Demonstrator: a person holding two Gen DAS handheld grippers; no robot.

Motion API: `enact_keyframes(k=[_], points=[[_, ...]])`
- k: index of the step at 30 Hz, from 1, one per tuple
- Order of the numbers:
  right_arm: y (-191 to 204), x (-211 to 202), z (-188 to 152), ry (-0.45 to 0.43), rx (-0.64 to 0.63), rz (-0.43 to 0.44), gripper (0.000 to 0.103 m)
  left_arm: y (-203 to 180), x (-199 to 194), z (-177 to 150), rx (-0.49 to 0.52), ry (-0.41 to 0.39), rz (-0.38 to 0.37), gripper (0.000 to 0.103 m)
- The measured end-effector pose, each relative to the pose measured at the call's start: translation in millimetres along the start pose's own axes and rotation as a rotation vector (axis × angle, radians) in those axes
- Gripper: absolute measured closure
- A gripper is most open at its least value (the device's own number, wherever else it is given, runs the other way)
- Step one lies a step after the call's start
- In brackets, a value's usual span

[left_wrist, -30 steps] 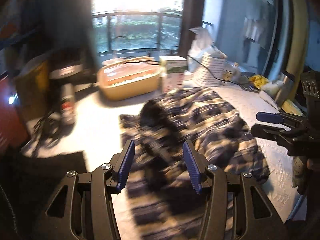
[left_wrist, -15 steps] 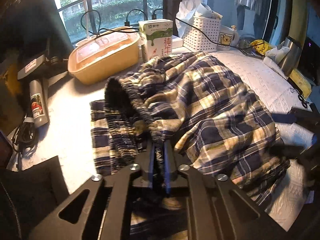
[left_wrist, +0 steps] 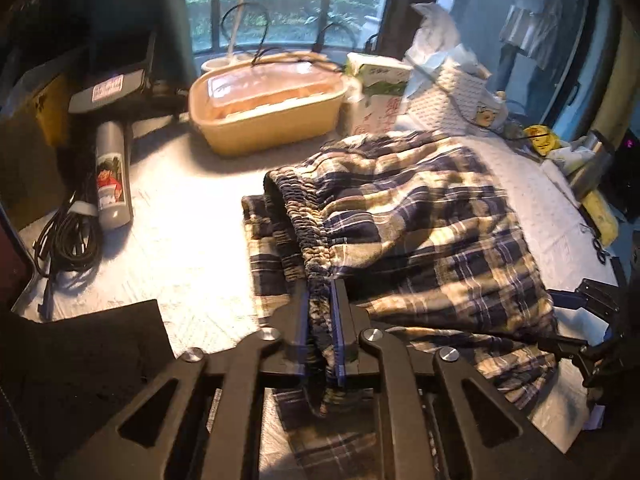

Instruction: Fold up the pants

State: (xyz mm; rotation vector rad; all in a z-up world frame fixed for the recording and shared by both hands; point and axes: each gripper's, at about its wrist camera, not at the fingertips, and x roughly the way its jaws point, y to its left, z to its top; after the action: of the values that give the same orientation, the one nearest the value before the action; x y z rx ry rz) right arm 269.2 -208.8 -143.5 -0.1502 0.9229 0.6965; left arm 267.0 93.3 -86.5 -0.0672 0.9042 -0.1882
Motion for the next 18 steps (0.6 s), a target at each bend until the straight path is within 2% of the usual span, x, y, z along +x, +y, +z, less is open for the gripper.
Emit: enact_keyframes(k=[3,6,7,8,10,14,16,18], points=[[1,-11,-2,-0.011,0.024,0.013,0.041,0,-12,-2,0.016,-0.025,-0.007,0.089],[4,-17,-4,-0.013,0.041,0.030,0.048,3,-19,-6,0.007,-0.033,-0.018,0.089],[6,-16,-6,-0.011,0.046,0.038,0.052,4,-19,-8,0.005,-0.033,-0.025,0.089],[8,-14,-8,-0.003,0.048,0.039,0.062,5,-19,-9,0.004,-0.029,-0.029,0.089],[13,-5,-11,0.018,0.051,0.033,0.074,5,-15,-15,0.004,-0.016,-0.022,0.089],[21,-6,-14,0.027,0.012,-0.019,0.084,14,-7,-24,-0.032,0.003,-0.014,0.088],[20,-8,-15,0.042,0.002,-0.032,0.084,23,-1,-28,-0.060,0.016,0.040,0.086],[19,-11,-19,0.054,-0.005,-0.052,0.084,35,3,-31,-0.078,0.039,0.135,0.088]])
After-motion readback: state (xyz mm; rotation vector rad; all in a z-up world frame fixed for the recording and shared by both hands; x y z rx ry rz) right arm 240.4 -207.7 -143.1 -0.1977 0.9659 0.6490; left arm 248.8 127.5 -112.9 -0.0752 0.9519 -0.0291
